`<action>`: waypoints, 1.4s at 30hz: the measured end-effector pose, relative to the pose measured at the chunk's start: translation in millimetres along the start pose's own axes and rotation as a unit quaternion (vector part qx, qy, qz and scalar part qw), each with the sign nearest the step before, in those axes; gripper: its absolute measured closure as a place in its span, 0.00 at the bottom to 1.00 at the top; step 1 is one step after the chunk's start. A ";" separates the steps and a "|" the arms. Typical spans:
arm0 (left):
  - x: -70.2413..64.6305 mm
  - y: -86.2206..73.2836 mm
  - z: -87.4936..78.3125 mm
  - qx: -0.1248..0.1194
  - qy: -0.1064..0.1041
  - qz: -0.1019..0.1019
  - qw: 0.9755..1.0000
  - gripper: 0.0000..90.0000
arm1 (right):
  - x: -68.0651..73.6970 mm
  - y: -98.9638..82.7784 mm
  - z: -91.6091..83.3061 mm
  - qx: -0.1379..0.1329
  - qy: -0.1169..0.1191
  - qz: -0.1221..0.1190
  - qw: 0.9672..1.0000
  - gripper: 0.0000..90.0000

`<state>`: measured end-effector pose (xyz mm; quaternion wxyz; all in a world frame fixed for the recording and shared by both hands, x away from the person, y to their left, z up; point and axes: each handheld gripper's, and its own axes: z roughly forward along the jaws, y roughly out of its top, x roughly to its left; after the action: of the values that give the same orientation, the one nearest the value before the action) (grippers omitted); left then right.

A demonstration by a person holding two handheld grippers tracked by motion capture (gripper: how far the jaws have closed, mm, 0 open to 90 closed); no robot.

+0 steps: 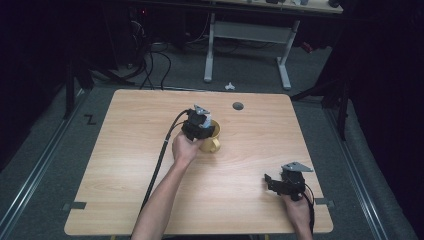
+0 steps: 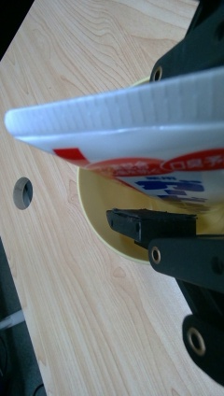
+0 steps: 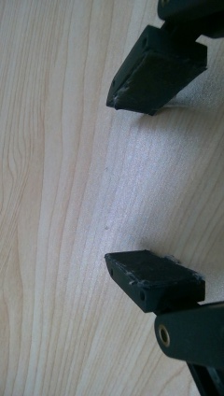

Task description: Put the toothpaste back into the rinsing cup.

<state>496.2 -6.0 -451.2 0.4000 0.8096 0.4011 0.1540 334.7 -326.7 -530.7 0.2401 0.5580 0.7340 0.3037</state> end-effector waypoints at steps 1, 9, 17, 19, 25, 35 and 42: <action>-0.3 0.4 -0.3 0.000 0.000 0.002 1.000 0.64 | 0.0 0.0 0.0 0.000 0.000 0.000 1.000 0.24; -1.4 1.9 -3.7 -0.002 0.003 0.007 1.000 0.56 | 0.0 0.0 0.0 0.000 0.000 0.000 1.000 0.24; -1.2 4.6 -13.1 -0.014 0.004 0.009 1.000 0.45 | 0.0 0.0 0.0 0.000 0.000 0.000 1.000 0.24; -0.3 4.8 -15.7 -0.013 0.002 0.010 1.000 0.42 | 0.0 0.0 0.0 0.000 0.000 0.000 1.000 0.24; 0.2 5.3 -21.4 -0.015 -0.001 0.014 1.000 0.40 | 0.0 0.0 0.0 0.000 0.000 0.000 1.000 0.24; -0.6 4.5 -29.2 -0.020 -0.005 0.014 1.000 0.39 | 0.0 0.0 0.0 0.000 0.000 0.000 1.000 0.24; -1.9 2.7 -35.2 -0.024 -0.007 0.019 1.000 0.38 | 0.0 0.0 0.0 0.000 0.000 0.000 1.000 0.24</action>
<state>476.3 10.0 -426.7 0.4197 0.8080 0.3791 0.1651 334.7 -326.7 -530.7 0.2401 0.5581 0.7339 0.3036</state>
